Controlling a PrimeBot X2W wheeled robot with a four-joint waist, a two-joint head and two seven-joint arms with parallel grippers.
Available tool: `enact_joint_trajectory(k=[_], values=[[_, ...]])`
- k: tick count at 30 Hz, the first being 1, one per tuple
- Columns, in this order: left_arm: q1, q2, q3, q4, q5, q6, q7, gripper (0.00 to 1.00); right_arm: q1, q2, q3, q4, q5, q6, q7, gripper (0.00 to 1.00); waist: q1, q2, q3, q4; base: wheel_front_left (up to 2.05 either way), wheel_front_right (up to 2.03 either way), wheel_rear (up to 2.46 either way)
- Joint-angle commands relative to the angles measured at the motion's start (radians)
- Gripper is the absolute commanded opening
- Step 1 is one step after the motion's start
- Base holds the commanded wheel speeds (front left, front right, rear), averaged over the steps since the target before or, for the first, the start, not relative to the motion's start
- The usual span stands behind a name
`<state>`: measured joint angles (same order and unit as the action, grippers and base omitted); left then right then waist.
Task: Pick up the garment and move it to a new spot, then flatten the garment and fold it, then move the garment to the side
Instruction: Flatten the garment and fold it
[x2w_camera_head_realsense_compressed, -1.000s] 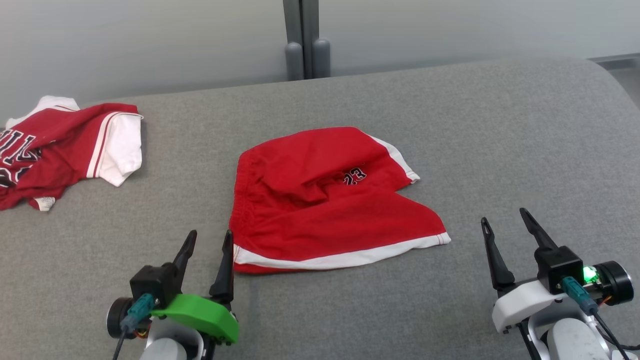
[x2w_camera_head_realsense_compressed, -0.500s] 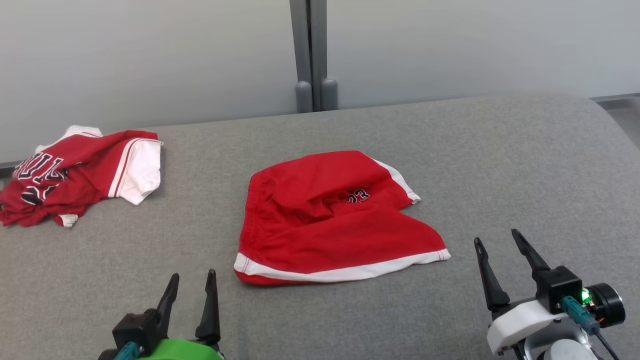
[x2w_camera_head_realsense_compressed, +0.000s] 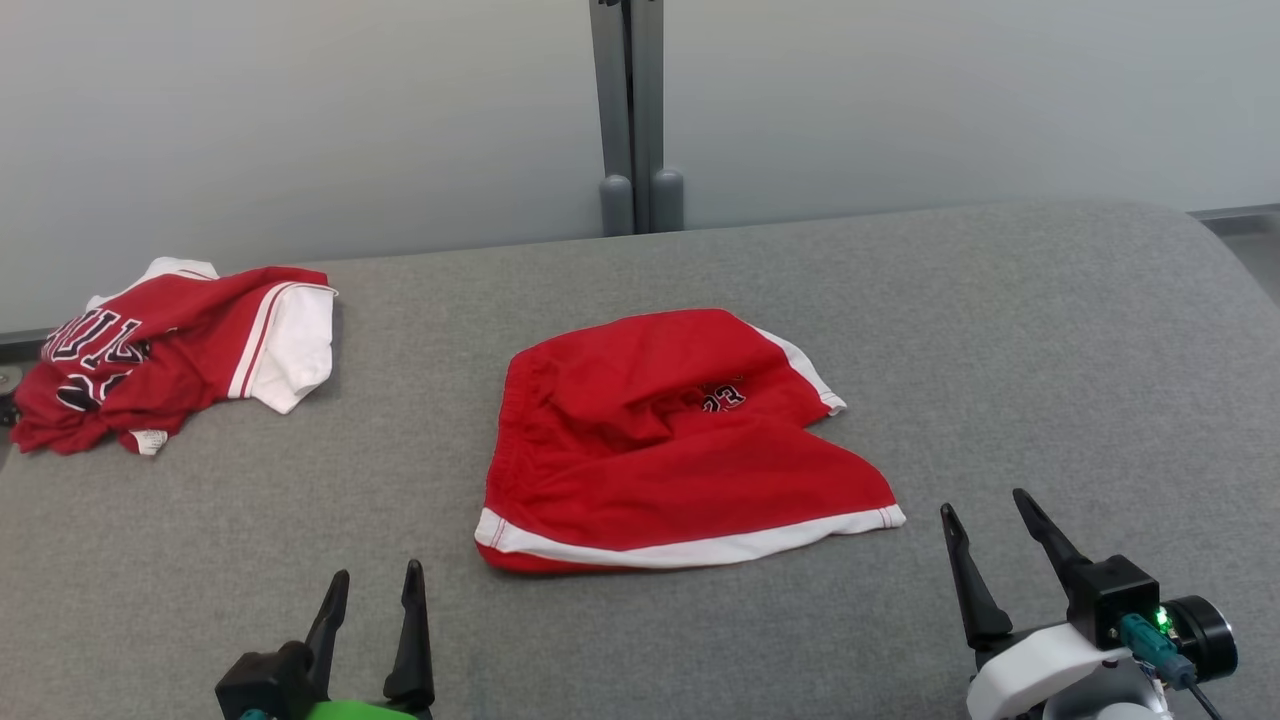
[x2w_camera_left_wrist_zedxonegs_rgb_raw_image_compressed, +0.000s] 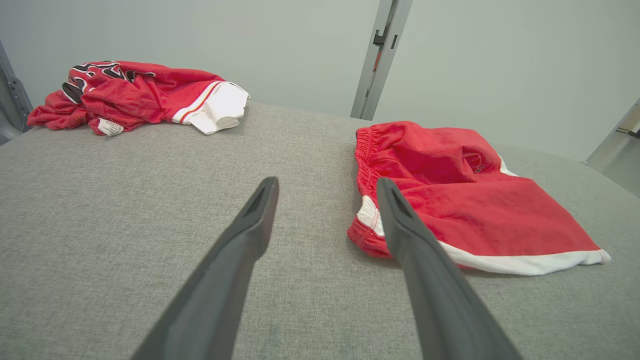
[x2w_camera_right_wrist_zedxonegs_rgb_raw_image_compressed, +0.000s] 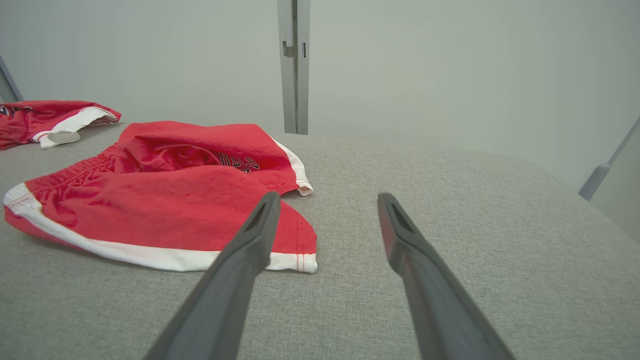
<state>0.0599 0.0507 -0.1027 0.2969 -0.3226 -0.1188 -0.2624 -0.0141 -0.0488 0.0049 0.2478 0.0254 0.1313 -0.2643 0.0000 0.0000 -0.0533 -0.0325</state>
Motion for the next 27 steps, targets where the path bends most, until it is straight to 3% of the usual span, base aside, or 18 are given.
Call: enact_joint_trajectory(k=[1, 16, 27], values=[[0.012, 0.0, -0.003, -0.002, -0.011, -0.004, -0.004, 1.0, 0.008, -0.003, 0.001, 0.005, 0.006, -0.001, 0.0, 1.0, 0.0, 0.0, 0.001, 0.001, 0.0, 0.0, 0.0], [-0.009, 0.0, -0.022, -0.001, -0.015, 0.014, -0.004, 1.0, -0.034, -0.003, -0.021, 0.026, -0.043, -0.001, 0.0, 1.0, 0.0, 0.0, 0.026, 0.013, 0.0, 0.0, 0.0], [-0.051, 0.001, -0.027, 0.016, 0.001, 0.008, -0.004, 1.0, -0.2, -0.005, -0.057, 0.338, -0.253, -0.001, 0.0, 1.0, 0.0, 0.0, 0.108, 0.081, 0.0, 0.0, 0.0]])
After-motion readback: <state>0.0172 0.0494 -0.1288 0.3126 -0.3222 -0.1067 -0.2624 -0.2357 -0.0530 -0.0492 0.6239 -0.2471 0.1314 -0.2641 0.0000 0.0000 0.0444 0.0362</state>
